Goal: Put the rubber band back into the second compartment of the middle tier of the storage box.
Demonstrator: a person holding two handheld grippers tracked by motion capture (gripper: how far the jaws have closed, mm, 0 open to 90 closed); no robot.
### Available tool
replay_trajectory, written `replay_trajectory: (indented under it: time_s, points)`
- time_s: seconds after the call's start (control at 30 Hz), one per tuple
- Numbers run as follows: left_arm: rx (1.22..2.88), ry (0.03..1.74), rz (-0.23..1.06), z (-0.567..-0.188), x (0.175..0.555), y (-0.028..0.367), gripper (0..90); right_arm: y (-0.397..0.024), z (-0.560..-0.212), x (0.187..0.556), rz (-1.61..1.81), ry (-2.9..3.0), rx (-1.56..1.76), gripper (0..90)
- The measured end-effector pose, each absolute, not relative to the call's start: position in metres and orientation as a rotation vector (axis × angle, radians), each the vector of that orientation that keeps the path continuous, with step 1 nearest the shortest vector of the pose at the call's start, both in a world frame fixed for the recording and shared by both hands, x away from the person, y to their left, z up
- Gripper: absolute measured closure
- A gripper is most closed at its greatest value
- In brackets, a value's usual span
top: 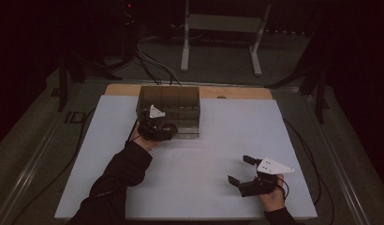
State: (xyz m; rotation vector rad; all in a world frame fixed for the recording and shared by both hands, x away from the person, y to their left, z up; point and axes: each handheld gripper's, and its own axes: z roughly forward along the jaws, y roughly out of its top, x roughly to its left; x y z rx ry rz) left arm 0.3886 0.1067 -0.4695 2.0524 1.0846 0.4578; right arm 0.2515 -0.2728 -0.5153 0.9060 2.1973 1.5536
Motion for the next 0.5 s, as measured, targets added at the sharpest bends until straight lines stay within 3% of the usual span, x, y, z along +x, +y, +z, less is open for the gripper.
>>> replay_trajectory:
  time_s: [0.5]
  points:
    - [2.031, 1.015, 0.339, -0.4607, 0.3785, 0.1132, 7.2, -0.2725, -0.5149, 0.2511, 1.551, 2.196, 0.905, 0.0]
